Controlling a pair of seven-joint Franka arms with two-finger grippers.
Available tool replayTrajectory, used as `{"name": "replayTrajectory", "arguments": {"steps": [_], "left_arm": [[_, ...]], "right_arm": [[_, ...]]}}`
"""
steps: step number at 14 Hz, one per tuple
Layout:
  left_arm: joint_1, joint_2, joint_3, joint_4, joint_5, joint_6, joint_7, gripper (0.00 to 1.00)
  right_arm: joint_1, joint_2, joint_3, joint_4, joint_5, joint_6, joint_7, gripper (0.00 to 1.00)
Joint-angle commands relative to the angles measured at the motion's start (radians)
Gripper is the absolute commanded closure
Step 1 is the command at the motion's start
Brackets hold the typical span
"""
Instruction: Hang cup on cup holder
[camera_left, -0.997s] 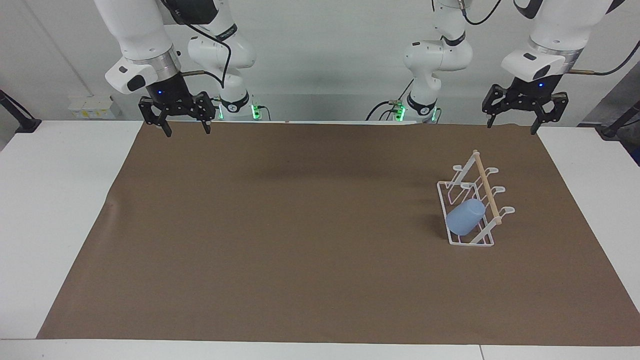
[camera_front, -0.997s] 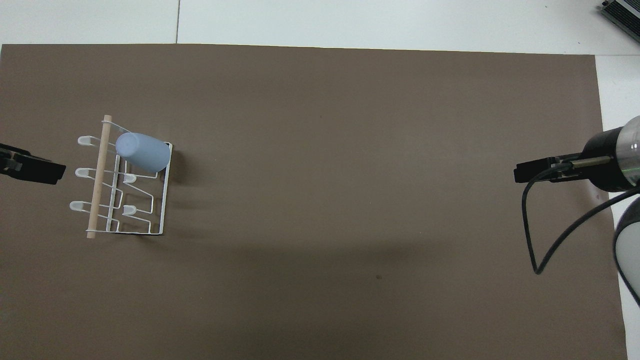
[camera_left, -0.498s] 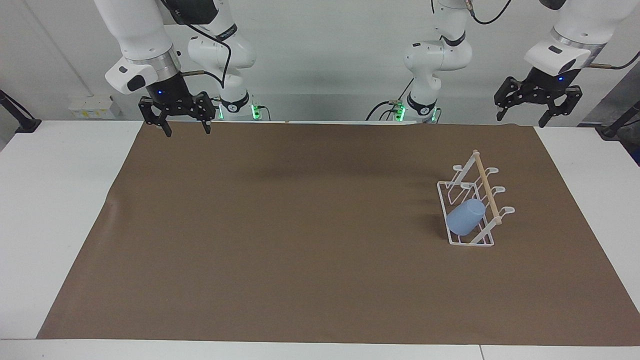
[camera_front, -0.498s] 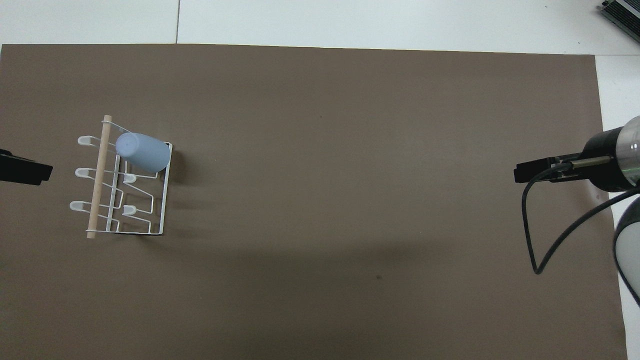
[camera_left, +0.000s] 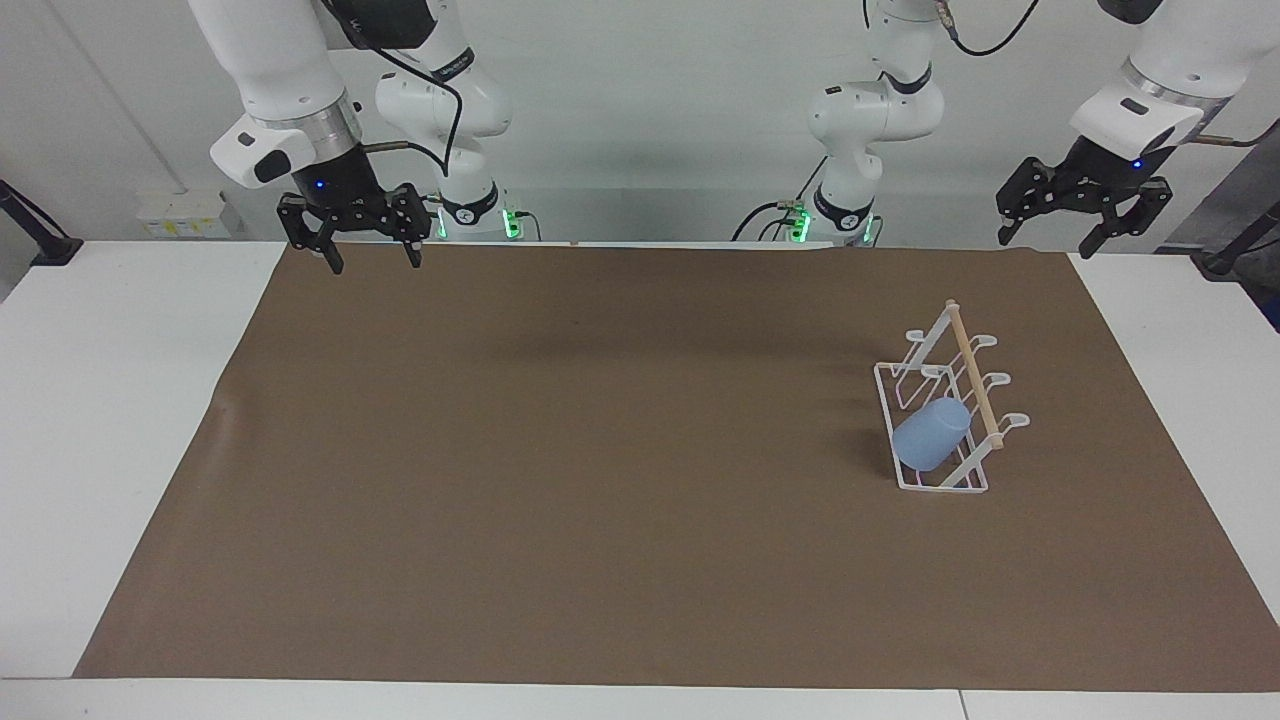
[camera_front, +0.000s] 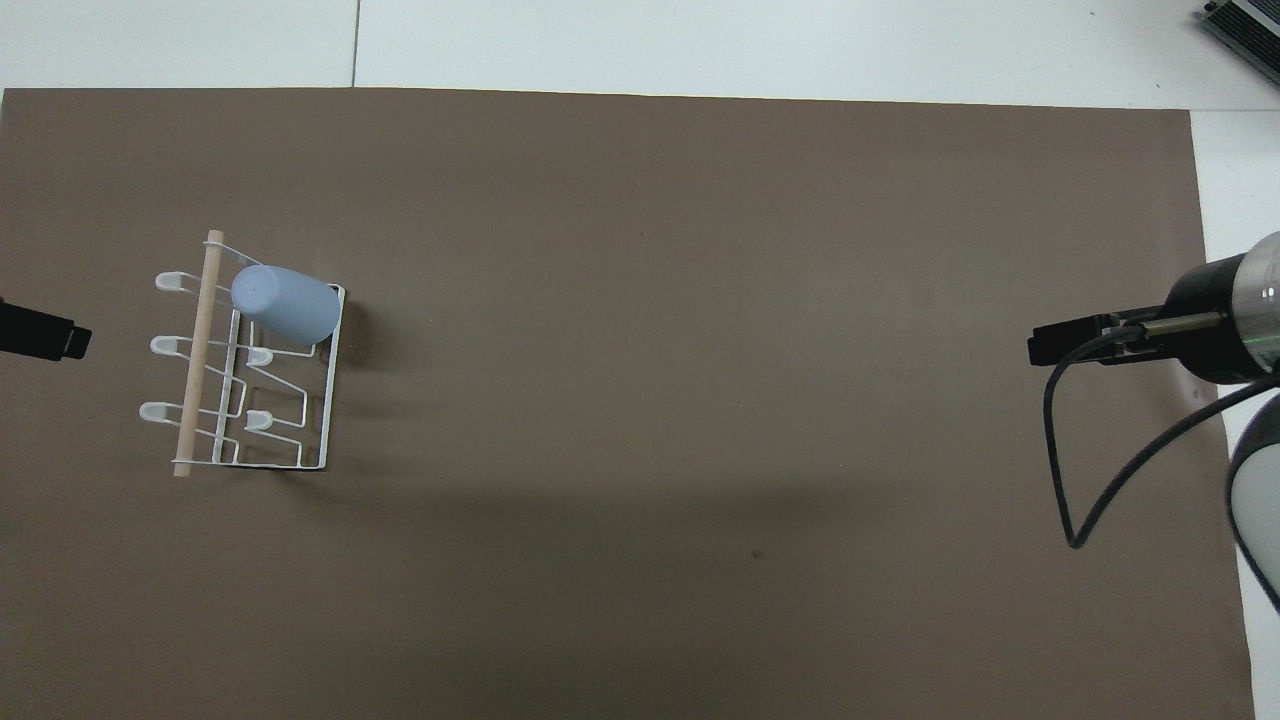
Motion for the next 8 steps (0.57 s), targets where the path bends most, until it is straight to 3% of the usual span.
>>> {"name": "replayTrajectory", "arguments": {"steps": [1,8], "left_arm": [[0.007,-0.004,-0.009,0.015,-0.013,-0.033,-0.048,0.00],[0.001,-0.029,-0.010,-0.029,0.037,-0.022,-0.036,0.00]], "right_arm": [[-0.015,-0.017,0.011,-0.018,-0.017,0.005,-0.015,0.00],[-0.015,-0.017,0.011,-0.018,-0.017,0.007,-0.015,0.00]]}}
